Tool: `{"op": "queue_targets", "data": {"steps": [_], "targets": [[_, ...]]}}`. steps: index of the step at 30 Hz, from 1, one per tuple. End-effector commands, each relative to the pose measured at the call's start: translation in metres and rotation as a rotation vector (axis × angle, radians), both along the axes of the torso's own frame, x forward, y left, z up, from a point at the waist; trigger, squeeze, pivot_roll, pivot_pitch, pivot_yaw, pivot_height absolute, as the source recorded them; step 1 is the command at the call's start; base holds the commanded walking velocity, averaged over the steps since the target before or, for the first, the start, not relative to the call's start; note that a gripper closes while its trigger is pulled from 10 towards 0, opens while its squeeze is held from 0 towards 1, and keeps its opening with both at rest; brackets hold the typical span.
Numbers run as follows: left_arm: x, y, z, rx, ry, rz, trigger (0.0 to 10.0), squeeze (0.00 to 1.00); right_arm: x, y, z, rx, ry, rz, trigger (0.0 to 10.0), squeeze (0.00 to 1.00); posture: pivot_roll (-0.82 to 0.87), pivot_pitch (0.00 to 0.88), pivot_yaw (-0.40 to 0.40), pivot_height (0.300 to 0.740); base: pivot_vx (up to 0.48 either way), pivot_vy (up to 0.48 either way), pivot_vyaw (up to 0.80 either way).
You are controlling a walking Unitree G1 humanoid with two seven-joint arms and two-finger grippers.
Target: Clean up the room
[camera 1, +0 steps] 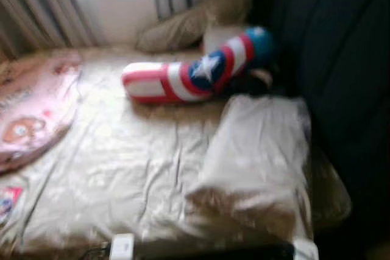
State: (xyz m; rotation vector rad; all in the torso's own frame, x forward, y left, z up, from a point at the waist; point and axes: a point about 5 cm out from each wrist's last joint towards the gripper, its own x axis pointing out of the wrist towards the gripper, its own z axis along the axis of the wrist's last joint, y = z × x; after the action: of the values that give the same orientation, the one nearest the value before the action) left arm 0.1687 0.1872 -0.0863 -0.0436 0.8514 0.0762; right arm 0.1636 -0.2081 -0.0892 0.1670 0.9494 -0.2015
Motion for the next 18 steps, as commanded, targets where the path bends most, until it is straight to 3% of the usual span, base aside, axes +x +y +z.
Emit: {"op": "queue_targets", "data": {"steps": [1,6,12,18], "targets": [[-0.0098,0.0113,-0.0032,0.023,0.036,0.026,10.0,0.0,-0.0047,0.0091,-0.0034,0.028,0.011,-0.003,10.0,0.0,0.03,0.0,0.006,0.74,0.0,0.0,0.0],[-0.0141,0.0142,-0.0049,0.029,0.058,0.026,10.0,0.0,-0.0047,0.0092,-0.0035,0.028,0.012,-0.001,10.0,0.0,0.03,0.0,0.005,0.74,0.0,0.0,0.0],[-0.0185,0.017,-0.0064,0.03,0.075,0.034,10.0,0.0,-0.0044,0.0093,-0.0033,0.027,0.01,0.005,10.0,0.0,0.03,0.0,0.005,0.74,0.0,-0.277,0.0],[-0.0195,0.0185,-0.0066,0.026,0.077,0.043,10.0,0.0,-0.0033,0.0091,-0.0028,0.024,0.006,0.011,10.0,0.0,0.03,0.0,0.004,0.74,0.0,0.0,0.0]]}}
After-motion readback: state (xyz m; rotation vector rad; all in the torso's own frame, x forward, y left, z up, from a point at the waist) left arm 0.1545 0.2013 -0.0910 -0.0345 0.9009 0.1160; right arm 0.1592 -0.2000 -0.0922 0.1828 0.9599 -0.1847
